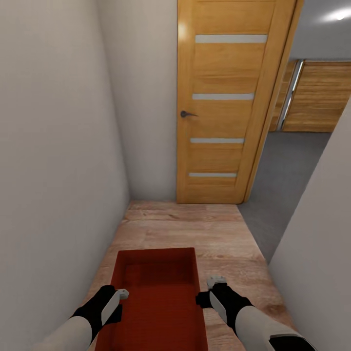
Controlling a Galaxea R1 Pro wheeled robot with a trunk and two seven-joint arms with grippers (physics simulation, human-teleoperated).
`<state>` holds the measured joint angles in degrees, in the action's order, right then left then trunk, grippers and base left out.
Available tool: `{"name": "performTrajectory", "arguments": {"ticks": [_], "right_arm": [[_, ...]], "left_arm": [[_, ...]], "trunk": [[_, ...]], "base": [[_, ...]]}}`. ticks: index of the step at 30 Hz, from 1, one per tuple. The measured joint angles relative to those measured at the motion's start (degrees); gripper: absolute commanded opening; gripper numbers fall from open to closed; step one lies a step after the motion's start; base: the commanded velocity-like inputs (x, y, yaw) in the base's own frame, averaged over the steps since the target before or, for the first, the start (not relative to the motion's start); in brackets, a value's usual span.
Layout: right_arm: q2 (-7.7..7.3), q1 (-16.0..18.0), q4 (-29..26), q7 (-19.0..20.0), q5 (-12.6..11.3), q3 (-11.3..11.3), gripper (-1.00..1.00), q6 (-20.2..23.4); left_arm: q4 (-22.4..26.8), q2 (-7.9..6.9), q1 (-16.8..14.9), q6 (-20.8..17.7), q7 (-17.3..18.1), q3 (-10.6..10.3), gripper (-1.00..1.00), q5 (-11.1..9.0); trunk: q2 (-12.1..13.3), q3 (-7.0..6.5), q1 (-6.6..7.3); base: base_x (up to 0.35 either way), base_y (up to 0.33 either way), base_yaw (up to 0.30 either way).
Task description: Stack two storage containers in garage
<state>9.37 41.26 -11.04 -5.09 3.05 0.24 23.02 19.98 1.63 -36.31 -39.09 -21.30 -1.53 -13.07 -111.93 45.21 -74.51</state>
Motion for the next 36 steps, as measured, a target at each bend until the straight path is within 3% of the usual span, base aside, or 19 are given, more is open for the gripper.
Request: {"name": "performTrajectory", "arguments": {"ticks": [36], "right_arm": [[0.01,0.0,0.1,0.0,0.0,-0.1,-1.00,-0.1]], "left_arm": [[0.0,0.00,0.0,0.0,0.0,0.0,-1.00,0.1]], "trunk": [[0.0,0.00,0.00]], "base": [[0.342,0.000,0.000]]}}
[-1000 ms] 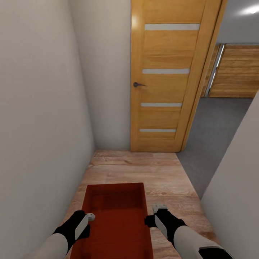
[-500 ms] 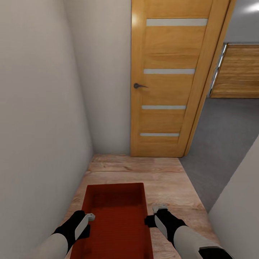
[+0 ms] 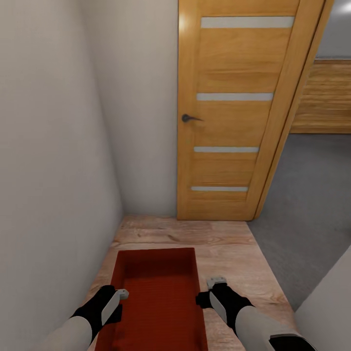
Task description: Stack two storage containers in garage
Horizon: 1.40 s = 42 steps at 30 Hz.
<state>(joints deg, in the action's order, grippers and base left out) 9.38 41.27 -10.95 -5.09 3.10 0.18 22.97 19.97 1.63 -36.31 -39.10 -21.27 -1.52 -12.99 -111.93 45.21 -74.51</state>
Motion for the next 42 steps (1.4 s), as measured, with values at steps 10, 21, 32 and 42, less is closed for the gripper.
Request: {"name": "performTrajectory", "arguments": {"ticks": [10,21,32,42], "right_arm": [[0.01,0.0,0.0,0.0,0.1,0.0,-1.00,0.0],[0.02,0.0,0.0,0.0,0.1,0.0,-1.00,0.0],[0.06,0.0,-0.1,0.0,0.0,0.0,-1.00,0.0],[0.04,0.0,-0.1,0.0,-0.1,0.0,-1.00,0.0]], "left_arm": [[0.0,0.00,0.0,0.0,0.0,0.0,-1.00,0.0],[0.0,0.00,0.0,0.0,0.0,0.0,-1.00,0.0],[0.1,-0.09,0.0,0.0,0.1,0.0,-1.00,0.0],[0.0,-0.08,0.0,0.0,0.1,0.1,-1.00,0.0]], "trunk": [[0.0,0.00,0.00],[0.0,0.00,0.00],[0.0,0.00,0.00],[0.0,0.00,0.00]], "base": [[0.342,0.000,0.000],[0.342,0.000,0.000],[0.342,0.000,0.000],[0.342,0.000,-0.082]]}}
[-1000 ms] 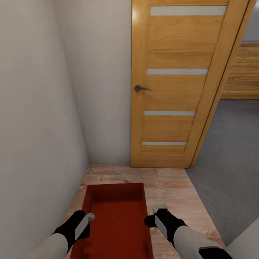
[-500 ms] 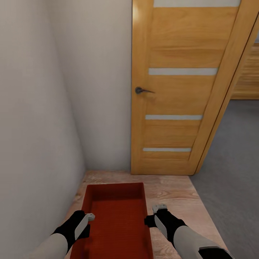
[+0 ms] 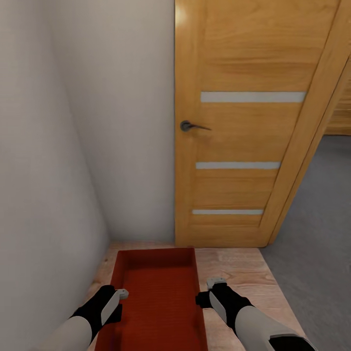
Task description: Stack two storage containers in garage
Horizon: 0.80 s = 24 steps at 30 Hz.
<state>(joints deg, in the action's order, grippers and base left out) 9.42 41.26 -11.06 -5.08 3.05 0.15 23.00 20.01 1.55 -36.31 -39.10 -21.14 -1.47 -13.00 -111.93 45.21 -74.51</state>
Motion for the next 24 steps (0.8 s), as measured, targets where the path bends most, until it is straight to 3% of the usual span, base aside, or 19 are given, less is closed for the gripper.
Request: {"name": "performTrajectory", "arguments": {"ticks": [5,9,11,13,17,24], "right_arm": [[-0.02,0.0,0.0,0.0,0.0,0.1,-1.00,0.0],[-0.36,0.0,0.0,0.1,0.2,0.1,-1.00,0.0],[-0.33,0.0,0.0,0.0,0.1,0.1,-1.00,0.0],[-0.24,0.0,-0.1,0.0,0.2,0.1,-1.00,0.0],[-0.28,0.0,0.0,0.0,0.1,0.0,-1.00,0.0],[-0.27,0.0,0.0,0.1,0.1,0.0,-1.00,0.0]], "left_arm": [[-0.2,0.01,0.0,0.6,0.2,-0.1,-1.00,0.1],[-3.6,0.16,0.0,5.5,0.5,-0.7,-1.00,-3.2],[-2.8,0.18,0.0,6.5,0.4,-0.7,-1.00,-2.7],[-1.1,0.18,0.0,6.5,0.3,-0.6,-1.00,-1.5],[-1.8,0.19,0.0,6.9,0.3,-0.5,-1.00,-2.1],[-1.4,0.19,0.0,6.9,0.1,-0.4,-1.00,-2.1]], "trunk": [[0.0,-0.01,0.00],[0.0,-0.09,-0.03],[0.0,-0.14,-0.03],[0.0,-0.19,-0.03],[0.0,-0.33,-0.04],[0.0,-0.57,-0.07]], "base": [[0.337,0.020,-0.267],[0.139,0.010,-0.279],[0.024,0.002,-0.280],[0.009,0.001,-0.280],[-0.038,0.000,-0.280],[-0.263,0.049,-0.280]]}}
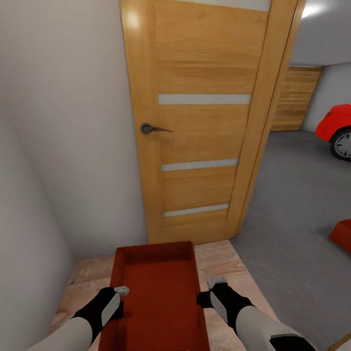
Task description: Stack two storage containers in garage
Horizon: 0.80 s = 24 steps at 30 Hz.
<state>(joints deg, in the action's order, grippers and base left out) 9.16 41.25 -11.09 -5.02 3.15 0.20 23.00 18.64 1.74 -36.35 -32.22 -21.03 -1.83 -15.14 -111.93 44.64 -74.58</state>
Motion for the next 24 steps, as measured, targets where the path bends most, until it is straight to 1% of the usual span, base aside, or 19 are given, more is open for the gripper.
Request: {"name": "performTrajectory", "arguments": {"ticks": [7,9,11,13,18,20,24], "right_arm": [[0.02,0.0,0.1,0.0,-0.1,0.0,-1.00,0.0],[0.02,0.0,0.1,0.1,-0.1,0.0,-1.00,0.0],[0.01,0.0,0.1,0.1,-0.1,0.0,-1.00,0.0],[0.02,0.0,0.1,0.1,-0.1,0.0,-1.00,0.0],[0.01,0.0,0.1,0.0,-0.1,0.0,-1.00,0.0],[0.00,0.0,0.1,0.0,-0.1,0.0,-1.00,0.0],[-0.01,0.0,0.1,0.0,-0.1,0.0,-1.00,0.0]], "left_arm": [[0.4,-0.01,0.0,-0.1,0.0,0.1,-1.00,0.5],[0.3,-0.01,0.0,-0.1,0.0,0.2,-1.00,0.5],[0.7,0.03,0.0,-0.2,0.1,0.2,-1.00,1.0],[1.2,0.06,0.0,-0.3,0.1,0.2,-1.00,1.3],[1.2,0.07,0.0,-0.3,0.1,0.3,-1.00,1.4],[1.2,0.09,0.0,-0.3,0.1,0.3,-1.00,1.5],[1.4,0.15,0.0,-0.4,0.1,0.4,-1.00,1.8]], "trunk": [[0.0,-0.25,0.00],[0.0,-0.33,0.02],[0.0,-0.40,0.03],[0.0,-0.47,0.03],[0.0,-0.65,0.03],[0.0,-0.72,0.05],[0.0,-0.75,0.06]], "base": [[-0.286,0.193,-0.280],[-0.131,0.287,-0.281],[-0.043,0.317,-0.281],[-0.016,0.327,-0.280],[0.017,0.333,-0.280],[0.189,0.267,-0.190],[0.295,0.167,-0.046]]}}
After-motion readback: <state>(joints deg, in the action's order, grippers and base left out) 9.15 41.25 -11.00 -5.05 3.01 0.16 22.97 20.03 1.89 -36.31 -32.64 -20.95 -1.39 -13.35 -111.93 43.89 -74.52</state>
